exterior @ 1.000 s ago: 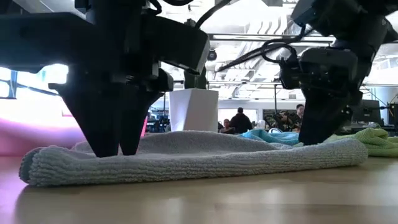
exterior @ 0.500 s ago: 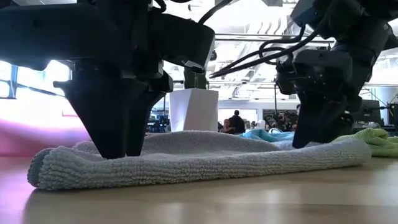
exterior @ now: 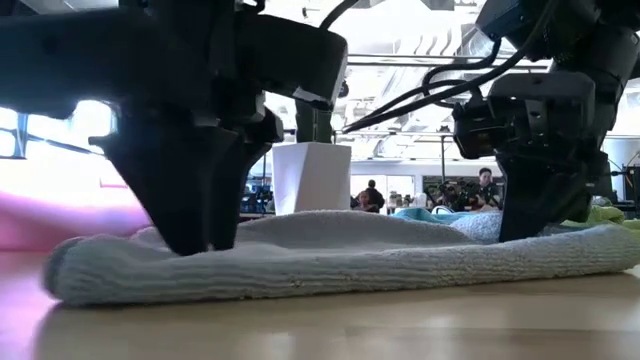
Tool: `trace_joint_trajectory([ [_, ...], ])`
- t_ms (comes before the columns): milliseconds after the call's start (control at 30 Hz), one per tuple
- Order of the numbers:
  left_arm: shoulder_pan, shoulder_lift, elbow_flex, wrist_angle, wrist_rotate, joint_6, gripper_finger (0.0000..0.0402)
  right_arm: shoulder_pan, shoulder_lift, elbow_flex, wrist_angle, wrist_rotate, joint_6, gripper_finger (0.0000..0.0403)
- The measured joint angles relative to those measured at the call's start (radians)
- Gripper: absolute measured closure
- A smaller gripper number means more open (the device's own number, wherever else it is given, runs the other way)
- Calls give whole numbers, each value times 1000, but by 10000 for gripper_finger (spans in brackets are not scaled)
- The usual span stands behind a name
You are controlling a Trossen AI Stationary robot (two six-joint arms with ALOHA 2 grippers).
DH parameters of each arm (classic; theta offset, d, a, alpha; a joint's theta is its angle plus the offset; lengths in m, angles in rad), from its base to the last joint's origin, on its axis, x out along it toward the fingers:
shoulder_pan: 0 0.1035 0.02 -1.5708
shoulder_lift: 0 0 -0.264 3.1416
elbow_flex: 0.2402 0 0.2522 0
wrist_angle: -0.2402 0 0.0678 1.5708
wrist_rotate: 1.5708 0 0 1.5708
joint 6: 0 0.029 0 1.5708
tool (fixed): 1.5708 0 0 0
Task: Fold microfiber towels
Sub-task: Fold the gray towel
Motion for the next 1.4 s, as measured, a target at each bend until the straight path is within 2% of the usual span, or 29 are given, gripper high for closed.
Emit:
trace_joint_trajectory([
  [200, -11, 7, 43, -20, -73, 1, 229, 0, -1, 35, -114, -3, -13, 395],
  [333, -22, 7, 73, -69, -75, 1, 229, 0, 0, 144, -403, 16, -73, 398],
  [500, -36, 6, 94, -144, -75, -7, 229, 0, 0, 318, -787, 106, -124, 401],
  [667, -51, 4, 112, -206, -76, -28, 229, -2, 1, 452, -972, 144, -80, 402],
  [1000, -108, 1, 220, -409, -130, -50, 229, 13, 147, 660, -970, 71, -59, 402],
  [1100, -119, 1, 241, -426, -147, -51, 229, 13, 209, 743, -970, 45, -68, 402],
  [1400, -146, 1, 249, -424, -149, -35, 229, 14, 385, 1007, -982, 52, -85, 402],
])
